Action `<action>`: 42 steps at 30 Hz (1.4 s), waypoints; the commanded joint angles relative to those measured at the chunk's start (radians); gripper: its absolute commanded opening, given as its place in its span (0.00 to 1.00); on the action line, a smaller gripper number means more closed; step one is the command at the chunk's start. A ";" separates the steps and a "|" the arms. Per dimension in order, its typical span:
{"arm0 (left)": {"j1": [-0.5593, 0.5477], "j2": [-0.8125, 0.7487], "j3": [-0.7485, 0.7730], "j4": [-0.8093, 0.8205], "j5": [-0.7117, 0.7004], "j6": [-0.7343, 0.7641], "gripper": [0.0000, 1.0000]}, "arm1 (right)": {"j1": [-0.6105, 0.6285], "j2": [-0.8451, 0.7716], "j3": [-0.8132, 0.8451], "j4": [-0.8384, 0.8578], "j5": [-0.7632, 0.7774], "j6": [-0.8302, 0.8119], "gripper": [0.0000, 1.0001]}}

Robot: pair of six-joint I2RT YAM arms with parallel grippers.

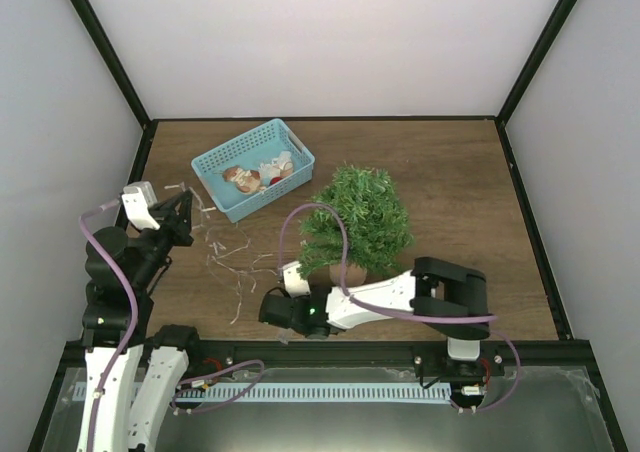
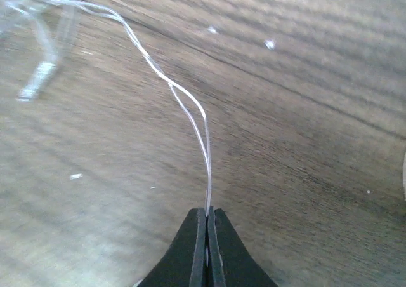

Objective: Decorate the small christmas tree
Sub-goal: Pick up the decoration item from the center of the board, then place the decoration item at the center of the board.

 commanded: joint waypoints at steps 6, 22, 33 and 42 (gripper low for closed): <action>-0.001 -0.002 0.042 0.007 -0.009 0.019 0.04 | 0.092 -0.299 0.026 0.119 -0.051 -0.432 0.01; -0.001 0.026 0.121 0.079 0.126 -0.109 0.04 | 0.095 -0.583 0.379 -0.003 -0.061 -0.809 0.01; -0.001 0.072 0.193 0.206 0.269 -0.254 0.04 | -0.031 -0.483 0.829 0.021 0.096 -1.195 0.01; -0.001 0.197 0.160 0.320 0.382 -0.286 0.04 | -0.373 -0.402 1.027 0.167 0.016 -1.402 0.01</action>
